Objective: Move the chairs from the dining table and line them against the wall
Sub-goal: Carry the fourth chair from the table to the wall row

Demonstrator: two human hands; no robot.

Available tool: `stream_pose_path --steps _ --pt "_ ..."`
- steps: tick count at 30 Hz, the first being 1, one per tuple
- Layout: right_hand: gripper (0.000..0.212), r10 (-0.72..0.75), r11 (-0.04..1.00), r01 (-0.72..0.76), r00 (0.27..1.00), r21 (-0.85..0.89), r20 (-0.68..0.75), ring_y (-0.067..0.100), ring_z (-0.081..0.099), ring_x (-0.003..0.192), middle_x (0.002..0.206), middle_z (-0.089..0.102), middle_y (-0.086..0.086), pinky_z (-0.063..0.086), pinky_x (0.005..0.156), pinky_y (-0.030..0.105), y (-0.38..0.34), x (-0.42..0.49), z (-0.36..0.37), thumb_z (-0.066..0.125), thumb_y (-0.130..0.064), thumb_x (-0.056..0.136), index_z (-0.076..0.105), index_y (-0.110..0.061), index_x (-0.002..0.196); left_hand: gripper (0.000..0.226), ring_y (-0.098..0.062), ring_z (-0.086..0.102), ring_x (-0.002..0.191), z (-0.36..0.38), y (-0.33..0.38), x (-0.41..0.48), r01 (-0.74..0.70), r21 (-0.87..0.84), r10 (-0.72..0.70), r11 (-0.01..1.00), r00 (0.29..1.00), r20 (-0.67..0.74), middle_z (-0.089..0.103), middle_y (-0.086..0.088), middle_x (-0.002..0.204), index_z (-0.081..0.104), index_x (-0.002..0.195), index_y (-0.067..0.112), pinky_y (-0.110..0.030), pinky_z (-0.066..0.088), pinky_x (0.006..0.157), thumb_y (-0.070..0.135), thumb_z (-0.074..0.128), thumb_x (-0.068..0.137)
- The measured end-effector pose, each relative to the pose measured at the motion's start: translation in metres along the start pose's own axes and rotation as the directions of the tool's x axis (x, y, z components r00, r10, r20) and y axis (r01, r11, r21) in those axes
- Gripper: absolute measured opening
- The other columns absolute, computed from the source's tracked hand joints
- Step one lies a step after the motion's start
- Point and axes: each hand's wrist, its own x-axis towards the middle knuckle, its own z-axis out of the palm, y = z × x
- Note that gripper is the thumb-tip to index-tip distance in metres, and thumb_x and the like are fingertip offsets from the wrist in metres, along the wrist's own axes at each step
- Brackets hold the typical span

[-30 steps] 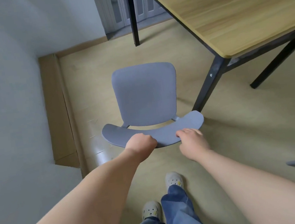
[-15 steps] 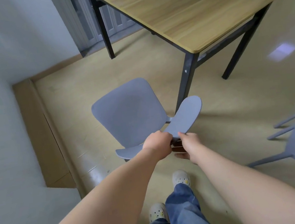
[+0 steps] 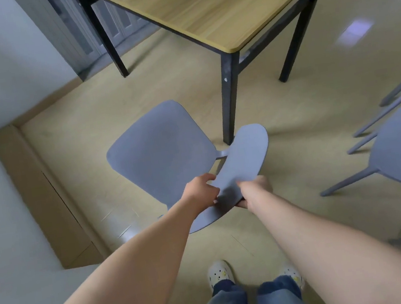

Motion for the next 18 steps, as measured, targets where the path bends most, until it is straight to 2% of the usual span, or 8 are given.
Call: stream_pose_path --steps 4,7,10,12,15,18 --pt "0.03 -0.034 0.999 0.034 0.998 -0.009 -0.046 0.04 0.063 0.106 0.114 0.063 0.018 0.057 0.078 0.049 -0.009 0.014 -0.027 0.052 0.007 0.085 0.059 0.002 0.114 0.045 -0.025 0.064 0.088 0.027 0.018 0.0 0.002 -0.018 -0.002 1.0 1.0 0.003 0.062 -0.015 0.123 0.05 0.135 0.017 -0.031 0.057 0.088 0.004 0.047 0.092" --pt "0.022 -0.068 0.997 0.062 0.99 -0.049 -0.123 0.038 0.063 0.107 0.116 0.063 0.02 0.055 0.088 0.051 -0.007 0.031 -0.064 0.054 0.003 0.085 0.058 0.006 0.106 0.044 -0.024 0.064 0.088 0.059 0.03 -0.004 0.015 -0.008 -0.015 1.0 0.998 0.059 0.062 -0.011 0.111 0.05 0.135 0.018 -0.031 0.056 0.088 0.006 0.048 0.092" --pt "0.013 -0.074 0.995 0.059 0.975 -0.081 -0.207 0.033 0.065 0.1 0.113 0.064 0.021 0.054 0.089 0.042 0.003 0.046 -0.108 0.06 0.0 0.083 0.059 0.003 0.095 0.04 -0.022 0.063 0.086 0.09 0.043 -0.007 0.017 0.021 -0.018 1.0 0.996 0.092 0.06 -0.007 0.104 0.051 0.133 0.016 -0.03 0.056 0.086 0.009 0.048 0.093" --pt "0.018 -0.069 0.993 0.043 0.966 -0.11 -0.248 0.034 0.065 0.097 0.108 0.064 0.02 0.053 0.083 0.039 0.014 0.053 -0.143 0.06 -0.004 0.084 0.061 0.005 0.1 0.038 -0.02 0.065 0.079 0.112 0.054 -0.012 0.027 0.01 -0.028 1.0 0.993 0.118 0.058 -0.006 0.107 0.052 0.131 0.013 -0.028 0.057 0.078 0.008 0.047 0.094" --pt "0.025 -0.038 0.997 0.015 0.956 -0.079 -0.29 0.036 0.065 0.103 0.112 0.065 0.022 0.053 0.086 0.042 0.029 0.061 -0.19 0.06 -0.007 0.087 0.06 0.007 0.108 0.036 -0.011 0.062 0.063 0.147 0.071 -0.015 0.016 0.047 -0.023 0.999 0.99 0.137 0.056 -0.007 0.107 0.052 0.13 0.01 -0.02 0.053 0.065 0.008 0.045 0.095" --pt "0.026 -0.015 0.998 -0.007 0.948 -0.068 -0.319 0.037 0.064 0.103 0.116 0.065 0.021 0.053 0.09 0.044 0.04 0.068 -0.239 0.062 -0.009 0.086 0.061 0.004 0.109 0.033 -0.008 0.06 0.061 0.188 0.094 -0.019 0.002 0.088 -0.015 0.996 0.989 0.148 0.057 -0.006 0.105 0.054 0.127 0.008 -0.018 0.05 0.059 0.008 0.045 0.095"
